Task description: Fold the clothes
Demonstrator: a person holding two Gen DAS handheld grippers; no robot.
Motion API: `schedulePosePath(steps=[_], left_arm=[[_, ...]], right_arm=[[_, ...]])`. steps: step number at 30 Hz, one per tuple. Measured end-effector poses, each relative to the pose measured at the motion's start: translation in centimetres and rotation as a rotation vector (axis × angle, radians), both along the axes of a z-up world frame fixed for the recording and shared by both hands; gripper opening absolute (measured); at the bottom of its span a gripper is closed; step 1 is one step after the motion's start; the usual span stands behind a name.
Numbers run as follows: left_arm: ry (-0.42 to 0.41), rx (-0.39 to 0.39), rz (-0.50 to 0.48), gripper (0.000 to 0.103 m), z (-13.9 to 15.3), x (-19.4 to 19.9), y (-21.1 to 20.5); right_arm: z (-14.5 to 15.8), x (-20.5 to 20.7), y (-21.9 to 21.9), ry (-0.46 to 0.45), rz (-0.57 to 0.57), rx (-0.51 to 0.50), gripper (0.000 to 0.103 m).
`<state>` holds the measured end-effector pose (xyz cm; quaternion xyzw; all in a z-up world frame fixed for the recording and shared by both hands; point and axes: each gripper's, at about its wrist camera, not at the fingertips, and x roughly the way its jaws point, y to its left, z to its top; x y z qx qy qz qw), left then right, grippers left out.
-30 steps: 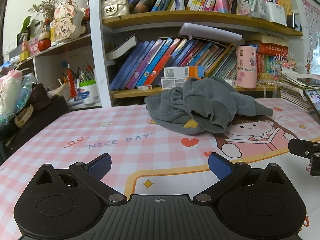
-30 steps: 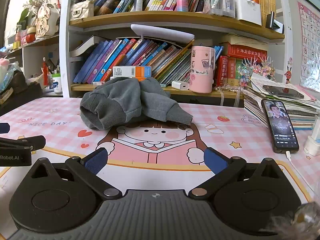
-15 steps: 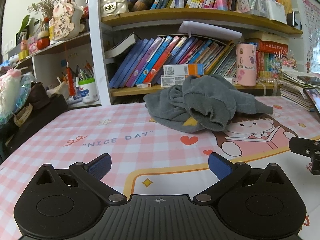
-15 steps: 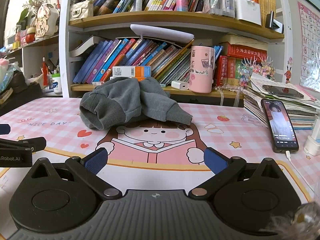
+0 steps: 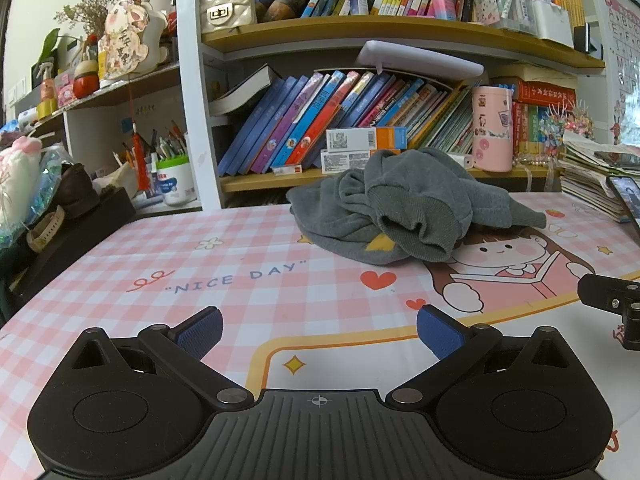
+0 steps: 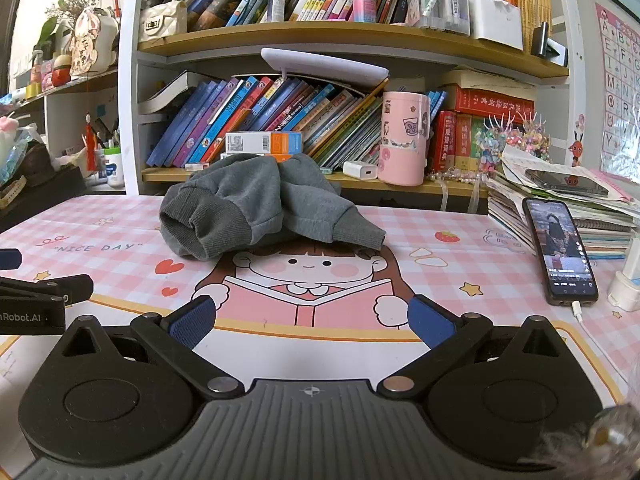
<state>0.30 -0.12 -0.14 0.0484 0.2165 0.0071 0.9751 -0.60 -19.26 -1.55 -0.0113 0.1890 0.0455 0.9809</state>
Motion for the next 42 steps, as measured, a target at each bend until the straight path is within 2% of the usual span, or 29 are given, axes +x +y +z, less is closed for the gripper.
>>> schedulePosePath(steps=[42], left_arm=[[-0.012,-0.001,-0.015,0.103,0.03,-0.35,-0.03]], right_arm=[[-0.14,0.24,0.04,0.016,0.002,0.002,0.103]])
